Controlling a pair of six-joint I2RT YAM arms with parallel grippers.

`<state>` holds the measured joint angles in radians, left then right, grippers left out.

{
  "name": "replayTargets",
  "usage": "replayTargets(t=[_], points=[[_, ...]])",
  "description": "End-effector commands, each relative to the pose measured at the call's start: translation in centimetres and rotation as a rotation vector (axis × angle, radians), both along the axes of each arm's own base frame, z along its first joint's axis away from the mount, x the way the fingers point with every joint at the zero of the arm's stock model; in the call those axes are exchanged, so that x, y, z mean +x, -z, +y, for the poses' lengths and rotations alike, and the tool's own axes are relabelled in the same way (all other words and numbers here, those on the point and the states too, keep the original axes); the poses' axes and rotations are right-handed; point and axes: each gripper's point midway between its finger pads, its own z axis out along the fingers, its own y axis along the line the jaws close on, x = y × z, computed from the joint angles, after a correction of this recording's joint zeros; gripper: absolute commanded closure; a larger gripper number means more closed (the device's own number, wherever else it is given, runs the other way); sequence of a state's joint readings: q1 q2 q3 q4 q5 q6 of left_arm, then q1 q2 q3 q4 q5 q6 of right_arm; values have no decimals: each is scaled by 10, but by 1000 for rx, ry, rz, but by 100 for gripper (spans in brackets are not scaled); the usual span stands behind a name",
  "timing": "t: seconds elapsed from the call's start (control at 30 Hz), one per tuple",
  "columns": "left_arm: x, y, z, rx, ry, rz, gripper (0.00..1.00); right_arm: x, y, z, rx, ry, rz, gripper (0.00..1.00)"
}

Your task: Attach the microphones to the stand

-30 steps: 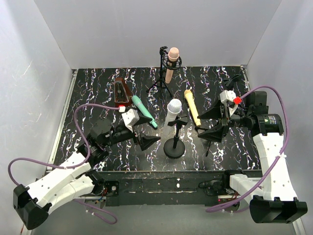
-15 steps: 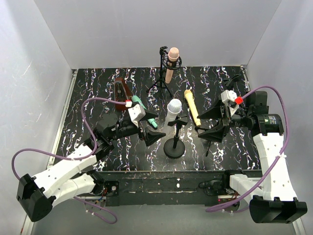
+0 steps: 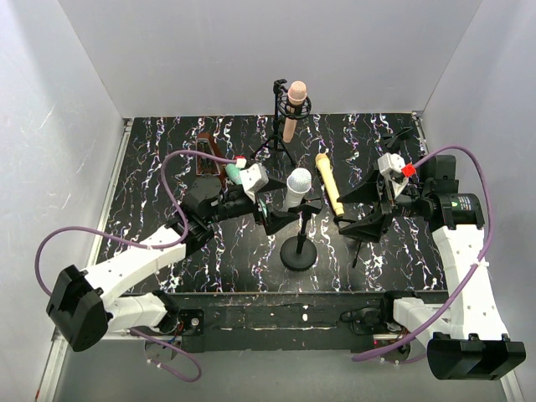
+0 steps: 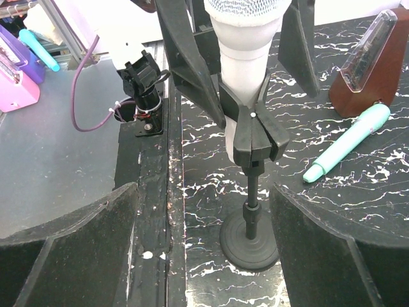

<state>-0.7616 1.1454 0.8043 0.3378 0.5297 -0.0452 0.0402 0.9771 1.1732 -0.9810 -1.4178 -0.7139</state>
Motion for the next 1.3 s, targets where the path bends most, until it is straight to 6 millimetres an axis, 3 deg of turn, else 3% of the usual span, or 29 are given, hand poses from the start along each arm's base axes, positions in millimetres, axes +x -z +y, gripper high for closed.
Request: replayTargets(t=[0.0, 0.2, 0.3, 0.37, 0.4, 0.43, 0.57, 0.7, 0.77, 0.97, 1.27], points=[[-3, -35, -10, -87, 62, -71, 2, -2, -5, 1, 27, -20, -30, 11], [-9, -44, -13, -146, 90, -57, 2, -2, -5, 1, 27, -20, -30, 11], [-8, -44, -13, -149, 87, -40, 10, -2, -4, 1, 27, -20, -27, 11], [-7, -41, -15, -143, 92, -27, 17, -1, -4, 1, 27, -20, -25, 11], [-9, -40, -16, -137, 104, -19, 25, -1, -5, 1, 27, -20, -30, 11], [-10, -40, -17, -133, 116, -13, 40, -2, -5, 1, 27, -20, -29, 11], [-13, -32, -20, -105, 147, 12, 64, -1, -5, 1, 25, -18, -27, 11], [-18, -45, -13, -121, 137, -1, 83, -1, -5, 1, 24, -17, -27, 11], [-19, -52, -5, -110, 101, -8, 87, -1, -5, 0, 21, -13, -26, 11], [-4, -72, 47, -36, -165, -69, 95, 0, -4, 0, 18, -10, -27, 11], [32, -76, 142, 109, -609, -134, 97, 1, -5, 0, 20, -11, -29, 11]])
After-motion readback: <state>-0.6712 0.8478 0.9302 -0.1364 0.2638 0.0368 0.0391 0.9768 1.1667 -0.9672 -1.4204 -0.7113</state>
